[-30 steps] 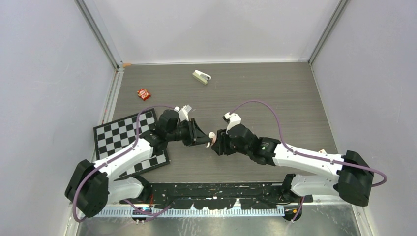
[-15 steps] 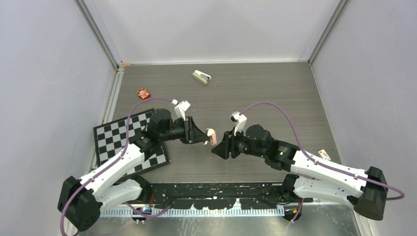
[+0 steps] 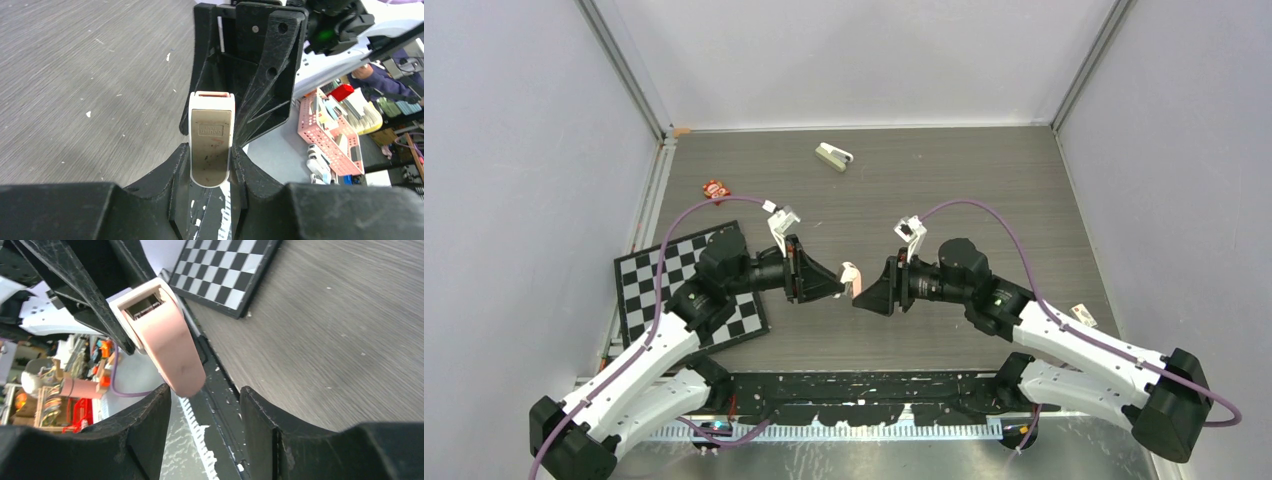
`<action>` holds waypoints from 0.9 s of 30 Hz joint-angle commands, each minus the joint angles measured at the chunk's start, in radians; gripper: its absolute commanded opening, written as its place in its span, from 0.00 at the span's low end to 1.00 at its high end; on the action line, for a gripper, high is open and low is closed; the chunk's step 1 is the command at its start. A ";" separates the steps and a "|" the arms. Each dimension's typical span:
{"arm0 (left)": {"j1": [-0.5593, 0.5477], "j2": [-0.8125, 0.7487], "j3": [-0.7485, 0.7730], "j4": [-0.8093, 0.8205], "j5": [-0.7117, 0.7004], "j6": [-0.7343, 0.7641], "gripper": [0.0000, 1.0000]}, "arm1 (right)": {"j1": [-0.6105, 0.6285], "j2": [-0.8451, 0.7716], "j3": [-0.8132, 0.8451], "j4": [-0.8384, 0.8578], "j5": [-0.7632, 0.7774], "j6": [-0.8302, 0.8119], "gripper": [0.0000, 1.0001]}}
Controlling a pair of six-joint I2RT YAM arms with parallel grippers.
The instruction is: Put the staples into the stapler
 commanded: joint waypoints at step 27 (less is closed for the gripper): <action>-0.003 0.046 0.091 -0.217 -0.025 0.221 0.58 | 0.000 0.012 0.004 0.081 -0.042 0.064 0.01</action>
